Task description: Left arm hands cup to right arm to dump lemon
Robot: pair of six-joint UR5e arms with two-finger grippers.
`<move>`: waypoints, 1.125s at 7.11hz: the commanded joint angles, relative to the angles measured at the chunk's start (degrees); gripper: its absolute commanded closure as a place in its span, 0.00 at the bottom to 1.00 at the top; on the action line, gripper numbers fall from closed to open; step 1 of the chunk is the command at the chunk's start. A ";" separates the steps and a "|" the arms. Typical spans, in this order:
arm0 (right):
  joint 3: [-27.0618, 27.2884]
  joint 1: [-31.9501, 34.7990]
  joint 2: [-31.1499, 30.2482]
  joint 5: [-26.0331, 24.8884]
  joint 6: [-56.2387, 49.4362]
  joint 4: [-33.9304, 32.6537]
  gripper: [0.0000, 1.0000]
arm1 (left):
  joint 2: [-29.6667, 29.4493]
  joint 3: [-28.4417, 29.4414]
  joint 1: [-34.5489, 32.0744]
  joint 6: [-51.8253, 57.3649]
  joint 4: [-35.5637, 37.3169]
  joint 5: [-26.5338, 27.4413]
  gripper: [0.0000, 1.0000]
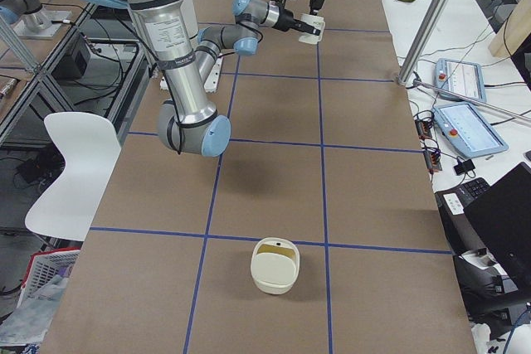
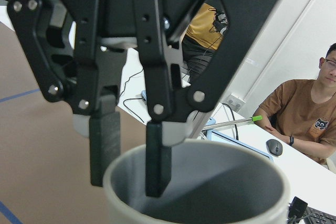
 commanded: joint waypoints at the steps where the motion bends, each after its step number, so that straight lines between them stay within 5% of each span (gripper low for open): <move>1: 0.02 0.01 0.00 0.00 0.02 0.00 0.90 | 0.16 -0.02 0.00 0.19 0.00 0.00 0.69; 3: 0.02 0.01 0.00 0.00 0.02 0.00 0.90 | 0.25 -0.02 0.17 0.19 0.00 0.00 0.73; 5: -0.07 0.01 0.00 0.00 0.02 0.00 0.79 | 0.16 -0.02 0.09 0.10 0.00 0.00 0.98; 6: -0.07 0.01 0.00 0.00 0.02 0.00 0.18 | 0.25 -0.02 0.09 0.10 0.00 0.00 1.00; 7: -0.07 0.01 -0.09 0.00 0.02 -0.09 0.01 | 0.25 -0.02 0.09 0.10 0.00 0.00 1.00; 8: -0.07 0.01 -0.09 0.00 0.02 -0.09 0.00 | 0.25 0.07 0.09 0.10 0.00 0.00 1.00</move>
